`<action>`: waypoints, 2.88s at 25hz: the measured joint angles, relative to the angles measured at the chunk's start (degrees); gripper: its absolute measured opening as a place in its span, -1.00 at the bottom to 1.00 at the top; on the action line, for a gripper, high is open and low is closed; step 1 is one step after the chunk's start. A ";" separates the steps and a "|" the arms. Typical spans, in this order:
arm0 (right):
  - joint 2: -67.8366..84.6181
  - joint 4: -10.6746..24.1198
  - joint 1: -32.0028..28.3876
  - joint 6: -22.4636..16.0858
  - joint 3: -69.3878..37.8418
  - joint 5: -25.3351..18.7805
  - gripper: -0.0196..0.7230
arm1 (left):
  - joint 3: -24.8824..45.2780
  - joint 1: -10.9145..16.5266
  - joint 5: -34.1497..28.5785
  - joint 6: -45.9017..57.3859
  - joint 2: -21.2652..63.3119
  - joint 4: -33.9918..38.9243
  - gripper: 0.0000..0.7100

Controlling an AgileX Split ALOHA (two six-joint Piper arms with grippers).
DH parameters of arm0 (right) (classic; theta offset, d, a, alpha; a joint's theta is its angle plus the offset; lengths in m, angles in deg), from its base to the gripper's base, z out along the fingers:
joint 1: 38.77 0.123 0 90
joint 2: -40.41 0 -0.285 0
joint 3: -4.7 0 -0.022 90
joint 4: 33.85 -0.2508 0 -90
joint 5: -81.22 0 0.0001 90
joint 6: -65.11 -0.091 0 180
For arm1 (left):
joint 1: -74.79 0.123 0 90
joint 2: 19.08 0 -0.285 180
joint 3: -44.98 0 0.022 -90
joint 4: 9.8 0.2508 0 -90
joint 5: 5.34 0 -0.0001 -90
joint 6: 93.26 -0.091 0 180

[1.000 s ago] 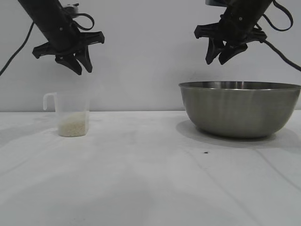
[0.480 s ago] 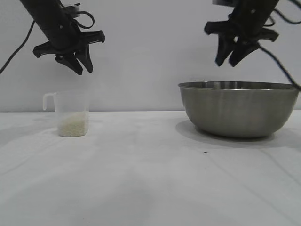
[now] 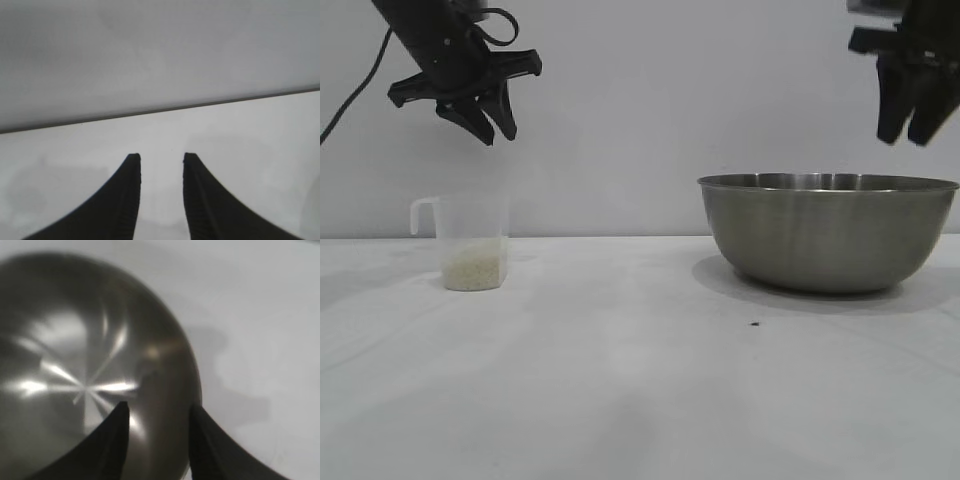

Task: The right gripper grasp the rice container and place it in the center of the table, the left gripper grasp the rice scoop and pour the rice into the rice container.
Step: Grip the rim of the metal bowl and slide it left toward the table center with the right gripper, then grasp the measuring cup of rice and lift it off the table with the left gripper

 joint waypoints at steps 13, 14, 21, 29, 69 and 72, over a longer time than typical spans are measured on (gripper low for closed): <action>1.06 0.56 -0.43 -1.25 0.00 3.11 -0.34 | 0.00 0.00 0.00 -0.45 0.00 1.26 -0.55; 1.62 0.56 -0.43 -1.25 0.00 3.52 -0.23 | 0.00 0.00 0.00 -0.45 0.00 1.26 -0.55; 3.40 5.54 -0.68 -4.03 0.00 3.13 -0.23 | 0.00 0.00 0.10 -0.45 0.00 1.26 -0.55; 0.04 6.87 -1.70 -5.59 0.00 0.86 -0.54 | 0.00 0.00 0.10 -0.45 0.00 1.26 -0.55; 54.23 -1.78 17.77 2.57 -55.58 31.52 -0.35 | 0.00 0.00 -2.85 -0.45 2.59 1.48 -0.55; 63.25 -1.91 17.77 -0.08 -56.51 24.31 -0.35 | 0.00 0.00 -2.95 -0.45 3.80 1.66 -0.55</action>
